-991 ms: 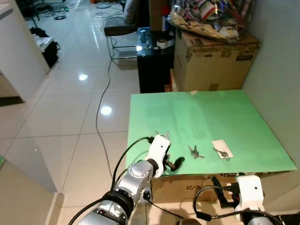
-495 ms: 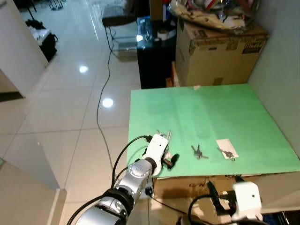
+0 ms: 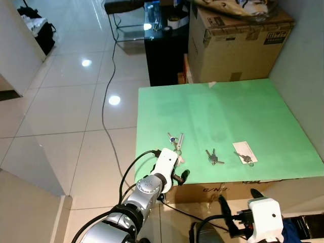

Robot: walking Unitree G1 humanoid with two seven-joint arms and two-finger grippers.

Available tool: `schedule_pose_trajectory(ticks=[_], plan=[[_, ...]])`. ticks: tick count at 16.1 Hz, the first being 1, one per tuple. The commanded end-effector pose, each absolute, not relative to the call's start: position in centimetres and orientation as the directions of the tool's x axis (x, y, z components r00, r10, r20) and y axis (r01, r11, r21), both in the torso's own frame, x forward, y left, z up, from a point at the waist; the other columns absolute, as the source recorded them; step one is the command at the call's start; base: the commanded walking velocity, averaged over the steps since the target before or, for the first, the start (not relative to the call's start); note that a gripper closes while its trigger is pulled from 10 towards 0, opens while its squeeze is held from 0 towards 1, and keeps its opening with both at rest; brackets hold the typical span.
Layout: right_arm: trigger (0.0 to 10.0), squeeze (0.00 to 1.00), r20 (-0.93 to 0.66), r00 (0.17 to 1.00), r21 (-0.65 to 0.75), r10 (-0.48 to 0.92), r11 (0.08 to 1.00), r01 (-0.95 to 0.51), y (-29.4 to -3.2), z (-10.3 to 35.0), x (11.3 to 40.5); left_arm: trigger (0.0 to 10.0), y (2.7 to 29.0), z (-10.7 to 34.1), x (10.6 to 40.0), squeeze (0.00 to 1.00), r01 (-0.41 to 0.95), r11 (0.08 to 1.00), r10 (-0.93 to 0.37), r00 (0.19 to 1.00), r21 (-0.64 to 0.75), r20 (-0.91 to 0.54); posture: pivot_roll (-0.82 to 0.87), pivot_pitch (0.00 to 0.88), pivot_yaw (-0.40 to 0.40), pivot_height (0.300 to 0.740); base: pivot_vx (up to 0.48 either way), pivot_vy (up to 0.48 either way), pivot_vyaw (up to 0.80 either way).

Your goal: Hang keys on a hook

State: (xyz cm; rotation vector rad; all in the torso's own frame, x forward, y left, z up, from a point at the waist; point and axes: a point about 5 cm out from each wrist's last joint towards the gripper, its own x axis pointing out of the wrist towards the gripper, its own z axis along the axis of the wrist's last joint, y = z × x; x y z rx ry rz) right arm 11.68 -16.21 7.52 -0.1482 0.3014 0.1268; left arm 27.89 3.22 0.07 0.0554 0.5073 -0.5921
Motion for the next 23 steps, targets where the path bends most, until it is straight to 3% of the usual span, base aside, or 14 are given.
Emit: schedule_pose_trajectory(ticks=[1,3,10,12,16,19,21,23], plan=[[10.0,0.00,-0.290,0.950,-0.125,0.113,0.980,-0.155,-15.1,8.4,11.4,10.0,-1.3,2.4,28.2,0.00,0.613,0.778,-0.608,0.678,-0.140,-0.413,-0.39,0.165,0.117,0.740,0.000,0.000,0.00],[10.0,0.00,-0.284,0.951,-0.110,0.121,0.981,-0.157,-12.4,9.2,10.4,10.0,-1.9,2.9,28.4,0.00,0.619,0.772,-0.619,0.680,-0.144,-0.392,-0.40,0.169,0.124,0.740,0.000,0.000,0.00],[10.0,0.00,-0.277,0.954,-0.095,0.115,0.985,-0.146,-8.0,11.5,10.0,10.0,-2.2,4.0,29.3,0.00,0.613,0.778,-0.616,0.703,-0.138,-0.355,-0.40,0.164,0.137,0.740,0.000,0.000,0.00],[10.0,0.00,-0.301,0.950,-0.133,0.086,0.982,-0.131,-10.0,10.6,10.2,10.0,-2.2,4.4,29.6,0.00,0.605,0.781,-0.617,0.710,-0.154,-0.340,-0.40,0.157,0.141,0.740,0.000,0.000,0.00],[10.0,0.00,-0.276,0.960,-0.201,-0.055,0.980,-0.002,-10.7,11.1,11.5,10.0,-0.4,5.2,31.0,0.00,0.573,0.803,-0.594,0.748,-0.163,-0.296,-0.38,0.109,0.154,0.740,0.000,0.000,0.00],[10.0,0.00,-0.273,0.957,-0.155,-0.102,0.986,0.061,-11.2,11.1,12.9,10.0,0.2,4.9,31.1,0.00,0.557,0.817,-0.574,0.756,-0.150,-0.316,-0.37,0.081,0.151,0.740,0.000,0.000,0.00],[10.0,0.00,-0.330,0.936,-0.169,-0.123,0.983,0.070,-19.1,7.4,13.9,10.0,0.2,5.1,31.4,0.00,0.547,0.823,-0.564,0.760,-0.151,-0.322,-0.36,0.073,0.146,0.740,0.000,0.000,0.00],[10.0,0.00,-0.352,0.928,-0.180,-0.121,0.982,0.059,-19.9,6.1,13.7,10.0,0.0,5.1,31.3,0.00,0.546,0.825,-0.560,0.757,-0.145,-0.338,-0.36,0.079,0.144,0.740,0.000,0.000,0.00]])
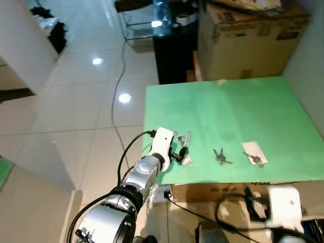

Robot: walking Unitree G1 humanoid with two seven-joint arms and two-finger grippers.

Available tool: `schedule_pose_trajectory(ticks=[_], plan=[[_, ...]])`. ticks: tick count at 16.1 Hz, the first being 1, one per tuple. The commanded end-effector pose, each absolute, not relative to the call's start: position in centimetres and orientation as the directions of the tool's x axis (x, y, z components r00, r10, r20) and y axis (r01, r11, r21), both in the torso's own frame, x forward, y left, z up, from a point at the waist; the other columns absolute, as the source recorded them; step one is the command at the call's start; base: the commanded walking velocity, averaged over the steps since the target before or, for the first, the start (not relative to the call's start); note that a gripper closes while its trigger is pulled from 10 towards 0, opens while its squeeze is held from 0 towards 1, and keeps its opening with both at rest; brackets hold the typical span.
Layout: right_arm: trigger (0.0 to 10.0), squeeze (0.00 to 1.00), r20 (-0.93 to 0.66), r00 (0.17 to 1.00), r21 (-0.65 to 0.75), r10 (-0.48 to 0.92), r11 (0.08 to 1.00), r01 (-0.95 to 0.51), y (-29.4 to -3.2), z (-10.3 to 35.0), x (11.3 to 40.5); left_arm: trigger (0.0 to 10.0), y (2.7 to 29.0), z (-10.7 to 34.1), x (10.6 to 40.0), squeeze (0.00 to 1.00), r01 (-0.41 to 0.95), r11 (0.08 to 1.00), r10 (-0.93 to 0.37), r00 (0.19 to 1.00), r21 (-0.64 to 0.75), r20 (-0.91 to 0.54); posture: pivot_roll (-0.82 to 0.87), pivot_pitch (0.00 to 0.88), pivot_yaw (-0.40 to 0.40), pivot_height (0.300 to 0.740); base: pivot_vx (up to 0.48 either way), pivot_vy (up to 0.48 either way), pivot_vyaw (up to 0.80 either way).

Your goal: Hang keys on a hook

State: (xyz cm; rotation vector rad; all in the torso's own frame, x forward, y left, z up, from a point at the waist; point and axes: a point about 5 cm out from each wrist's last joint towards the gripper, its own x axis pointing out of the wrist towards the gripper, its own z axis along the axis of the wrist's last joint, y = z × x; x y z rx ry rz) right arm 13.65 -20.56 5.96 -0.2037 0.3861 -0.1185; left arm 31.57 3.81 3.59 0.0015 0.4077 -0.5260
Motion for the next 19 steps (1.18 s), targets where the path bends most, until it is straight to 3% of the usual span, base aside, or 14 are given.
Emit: schedule_pose_trajectory(ticks=[1,10,17,19], plan=[[10.0,0.00,-0.365,0.924,-0.179,-0.114,0.983,0.050,-19.8,5.5,13.3,10.0,-0.1,4.8,31.2,0.00,0.541,0.827,-0.557,0.748,-0.154,-0.361,-0.36,0.085,0.144,0.740,0.000,0.000,0.00],[10.0,0.00,-0.372,0.927,-0.157,-0.051,0.988,-0.009,-19.3,3.2,11.4,10.0,-3.0,4.5,29.5,0.00,0.614,0.755,-0.650,0.648,-0.233,-0.397,-0.41,0.146,0.162,0.740,0.000,0.000,0.00],[10.0,0.00,-0.378,0.926,-0.155,-0.019,0.987,-0.043,-18.3,3.0,9.9,10.0,-3.8,4.7,29.4,0.00,0.592,0.775,-0.624,0.665,-0.219,-0.410,-0.43,0.201,0.158,0.740,0.000,0.000,0.00],[10.0,0.00,-0.384,0.923,-0.150,-0.018,0.988,-0.043,-18.0,3.0,9.2,10.0,-4.9,4.1,28.1,0.00,0.617,0.738,-0.669,0.612,-0.275,-0.423,-0.44,0.221,0.160,0.740,0.000,0.000,0.00]])
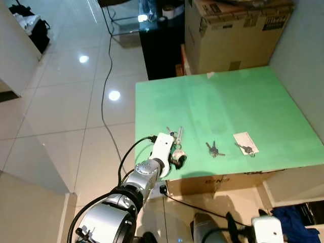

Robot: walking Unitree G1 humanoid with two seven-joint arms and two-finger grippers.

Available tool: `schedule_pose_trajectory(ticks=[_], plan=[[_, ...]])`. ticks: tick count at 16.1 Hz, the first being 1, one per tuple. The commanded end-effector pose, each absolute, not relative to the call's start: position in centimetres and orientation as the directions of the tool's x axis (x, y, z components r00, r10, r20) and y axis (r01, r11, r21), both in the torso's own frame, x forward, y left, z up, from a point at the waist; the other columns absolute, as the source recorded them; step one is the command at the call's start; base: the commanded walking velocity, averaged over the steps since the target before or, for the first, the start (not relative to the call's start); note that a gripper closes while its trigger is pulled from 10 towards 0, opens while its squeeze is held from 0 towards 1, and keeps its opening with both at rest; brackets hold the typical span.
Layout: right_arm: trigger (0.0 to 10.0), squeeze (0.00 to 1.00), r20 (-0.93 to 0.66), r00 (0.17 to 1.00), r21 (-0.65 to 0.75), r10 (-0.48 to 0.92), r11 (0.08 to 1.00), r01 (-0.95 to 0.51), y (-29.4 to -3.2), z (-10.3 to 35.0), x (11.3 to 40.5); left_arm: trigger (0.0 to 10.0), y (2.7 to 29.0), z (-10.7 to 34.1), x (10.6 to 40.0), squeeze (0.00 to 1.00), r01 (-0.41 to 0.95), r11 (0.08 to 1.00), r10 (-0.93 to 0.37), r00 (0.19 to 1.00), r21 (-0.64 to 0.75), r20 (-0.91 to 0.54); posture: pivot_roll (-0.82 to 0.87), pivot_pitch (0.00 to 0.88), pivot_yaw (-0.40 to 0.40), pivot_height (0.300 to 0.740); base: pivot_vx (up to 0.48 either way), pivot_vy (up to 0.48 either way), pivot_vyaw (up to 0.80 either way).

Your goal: Hang keys on a hook

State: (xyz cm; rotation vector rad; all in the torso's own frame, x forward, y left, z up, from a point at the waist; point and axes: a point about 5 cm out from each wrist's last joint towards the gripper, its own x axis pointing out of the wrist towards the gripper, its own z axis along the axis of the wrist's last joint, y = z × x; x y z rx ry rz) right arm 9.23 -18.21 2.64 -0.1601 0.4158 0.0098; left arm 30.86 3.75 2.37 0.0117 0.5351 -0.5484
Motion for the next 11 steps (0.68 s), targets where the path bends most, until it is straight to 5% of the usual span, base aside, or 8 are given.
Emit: schedule_pose_trajectory(ticks=[1,5,6,7,11], plan=[[10.0,0.00,-0.386,0.922,-0.148,-0.019,0.988,-0.042,-17.9,3.0,9.0,10.0,-5.3,3.8,27.5,0.00,0.631,0.721,-0.685,0.589,-0.285,-0.430,-0.44,0.227,0.161,0.740,0.000,0.000,0.00],[10.0,0.00,-0.380,0.925,-0.150,-0.021,0.988,-0.039,-17.6,3.8,9.0,10.0,-6.0,3.4,26.6,0.00,0.643,0.707,-0.699,0.569,-0.295,-0.433,-0.46,0.244,0.160,0.740,0.000,0.000,0.00],[10.0,0.00,-0.378,0.926,-0.150,-0.021,0.988,-0.039,-17.6,4.0,9.1,6.9,-6.2,3.5,26.5,0.00,0.644,0.705,-0.701,0.568,-0.297,-0.430,-0.46,0.245,0.159,0.740,0.000,0.000,0.00],[10.0,0.00,-0.372,0.928,-0.153,-0.019,0.987,-0.041,-17.4,4.5,9.1,0.0,-6.7,3.8,26.4,0.00,0.648,0.697,-0.711,0.566,-0.308,-0.418,-0.46,0.246,0.159,0.740,0.000,0.000,0.00],[10.0,0.00,-0.363,0.931,-0.157,-0.024,0.987,-0.036,-17.2,5.3,9.0,0.0,-6.9,3.9,26.4,0.00,0.659,0.688,-0.719,0.564,-0.303,-0.407,-0.47,0.244,0.161,0.740,0.000,0.000,0.00]])
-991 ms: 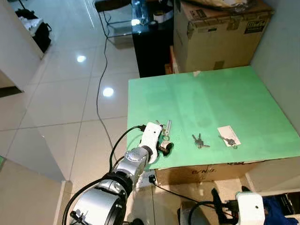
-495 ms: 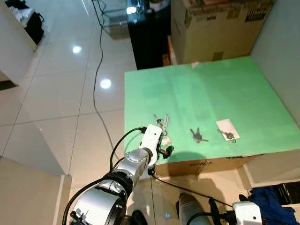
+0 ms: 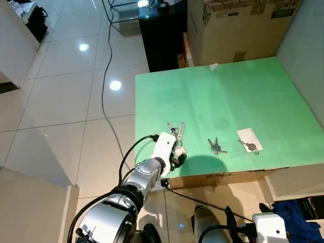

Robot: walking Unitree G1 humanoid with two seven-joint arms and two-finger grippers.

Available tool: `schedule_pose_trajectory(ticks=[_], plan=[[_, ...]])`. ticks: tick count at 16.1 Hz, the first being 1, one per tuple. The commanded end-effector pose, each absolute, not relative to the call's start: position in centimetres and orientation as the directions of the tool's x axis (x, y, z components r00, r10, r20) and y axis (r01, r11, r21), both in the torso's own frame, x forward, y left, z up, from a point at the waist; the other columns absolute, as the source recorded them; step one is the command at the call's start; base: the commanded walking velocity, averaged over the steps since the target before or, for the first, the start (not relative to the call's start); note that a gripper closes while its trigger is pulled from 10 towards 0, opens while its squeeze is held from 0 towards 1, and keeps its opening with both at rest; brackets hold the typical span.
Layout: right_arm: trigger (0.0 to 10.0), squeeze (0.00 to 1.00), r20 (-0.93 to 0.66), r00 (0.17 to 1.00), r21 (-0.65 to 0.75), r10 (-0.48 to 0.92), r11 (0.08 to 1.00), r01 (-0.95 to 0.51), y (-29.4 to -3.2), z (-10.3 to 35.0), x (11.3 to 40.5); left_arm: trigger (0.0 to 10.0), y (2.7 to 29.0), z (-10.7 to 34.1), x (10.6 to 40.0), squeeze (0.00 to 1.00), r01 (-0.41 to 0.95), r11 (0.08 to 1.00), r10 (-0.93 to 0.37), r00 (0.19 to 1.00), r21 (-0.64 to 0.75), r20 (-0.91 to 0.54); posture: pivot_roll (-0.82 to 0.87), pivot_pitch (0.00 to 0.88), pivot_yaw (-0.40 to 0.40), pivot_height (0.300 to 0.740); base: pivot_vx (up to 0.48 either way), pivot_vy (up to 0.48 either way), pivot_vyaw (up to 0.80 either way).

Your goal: Hang keys on a hook

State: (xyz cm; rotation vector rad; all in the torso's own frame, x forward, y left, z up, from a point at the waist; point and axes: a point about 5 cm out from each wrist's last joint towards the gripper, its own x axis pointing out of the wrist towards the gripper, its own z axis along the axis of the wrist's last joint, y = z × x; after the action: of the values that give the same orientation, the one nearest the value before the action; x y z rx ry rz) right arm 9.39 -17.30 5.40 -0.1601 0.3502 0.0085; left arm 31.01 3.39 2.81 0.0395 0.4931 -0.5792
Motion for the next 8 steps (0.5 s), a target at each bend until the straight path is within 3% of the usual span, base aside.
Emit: schedule_pose_trajectory(ticks=[1,8], plan=[[10.0,0.00,-0.361,0.932,-0.156,-0.024,0.987,-0.035,-17.14,5.62,8.96,0.0,-6.92,3.74,26.16,0.00,0.666,0.685,-0.720,0.556,-0.296,-0.415,-0.46,0.244,0.163,0.740,0.000,0.000,0.00],[10.0,0.00,-0.367,0.930,-0.154,-0.016,0.987,-0.044,-16.94,6.19,9.32,0.0,-7.25,3.40,25.51,0.00,0.692,0.653,-0.745,0.513,-0.307,-0.426,-0.46,0.239,0.159,0.740,0.000,0.000,0.00]])
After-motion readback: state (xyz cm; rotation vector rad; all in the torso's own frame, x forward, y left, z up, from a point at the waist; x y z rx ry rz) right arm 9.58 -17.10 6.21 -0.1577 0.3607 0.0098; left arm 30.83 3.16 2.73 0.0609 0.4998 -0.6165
